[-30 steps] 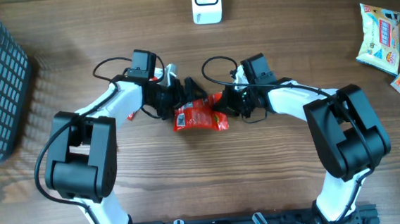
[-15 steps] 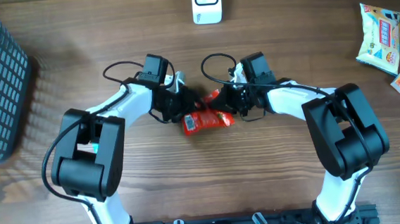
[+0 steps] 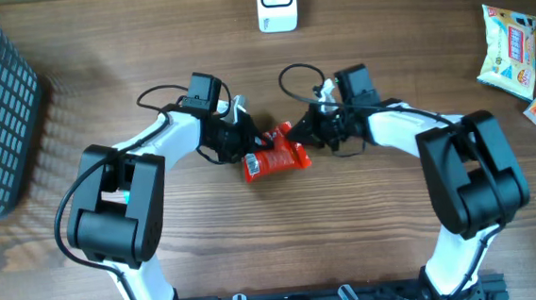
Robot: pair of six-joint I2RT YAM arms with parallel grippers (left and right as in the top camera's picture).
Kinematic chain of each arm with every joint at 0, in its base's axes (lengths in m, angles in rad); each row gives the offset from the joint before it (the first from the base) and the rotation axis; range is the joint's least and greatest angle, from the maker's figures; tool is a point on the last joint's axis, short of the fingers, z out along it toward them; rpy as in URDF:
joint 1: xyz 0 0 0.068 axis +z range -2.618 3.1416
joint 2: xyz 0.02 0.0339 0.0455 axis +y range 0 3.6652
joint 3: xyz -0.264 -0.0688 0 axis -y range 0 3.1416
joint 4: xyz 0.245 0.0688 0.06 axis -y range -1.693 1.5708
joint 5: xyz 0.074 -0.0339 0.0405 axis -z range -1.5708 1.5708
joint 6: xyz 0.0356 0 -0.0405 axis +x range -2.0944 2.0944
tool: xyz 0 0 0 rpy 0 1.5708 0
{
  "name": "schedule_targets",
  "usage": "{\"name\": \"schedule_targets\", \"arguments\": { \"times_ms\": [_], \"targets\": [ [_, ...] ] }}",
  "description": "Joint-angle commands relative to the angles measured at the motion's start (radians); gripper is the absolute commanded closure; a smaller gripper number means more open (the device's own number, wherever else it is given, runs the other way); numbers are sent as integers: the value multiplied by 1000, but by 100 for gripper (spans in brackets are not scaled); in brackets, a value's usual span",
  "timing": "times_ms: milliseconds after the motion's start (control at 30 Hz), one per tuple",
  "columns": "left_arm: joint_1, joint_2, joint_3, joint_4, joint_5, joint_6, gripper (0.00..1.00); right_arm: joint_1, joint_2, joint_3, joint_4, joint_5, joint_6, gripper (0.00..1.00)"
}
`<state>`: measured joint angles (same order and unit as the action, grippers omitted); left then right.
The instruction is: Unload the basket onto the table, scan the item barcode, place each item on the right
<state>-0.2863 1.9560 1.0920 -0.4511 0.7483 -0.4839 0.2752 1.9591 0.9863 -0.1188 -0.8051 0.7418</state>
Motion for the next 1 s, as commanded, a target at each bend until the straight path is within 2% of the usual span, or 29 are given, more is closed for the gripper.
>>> {"name": "schedule_targets", "arguments": {
  "times_ms": [0,333,667,767,867,967],
  "targets": [
    [3,-2,46,-2,-88,5,94,-64,-80,11,-54,42,-88,96],
    [3,-8,176,-2,-275,5,92,-159,-220,11,-236,196,-223,96],
    [2,-8,383,14,-409,5,96,-160,-247,11,-261,212,-247,96],
    [2,-8,441,96,-410,5,96,-161,-247,11,-262,212,-270,96],
    [0,-8,453,257,-414,5,96,-167,-247,11,-287,242,-278,96],
    [-19,-8,453,415,-533,10,96,-179,-247,11,-316,253,-325,96]
  ]
}}
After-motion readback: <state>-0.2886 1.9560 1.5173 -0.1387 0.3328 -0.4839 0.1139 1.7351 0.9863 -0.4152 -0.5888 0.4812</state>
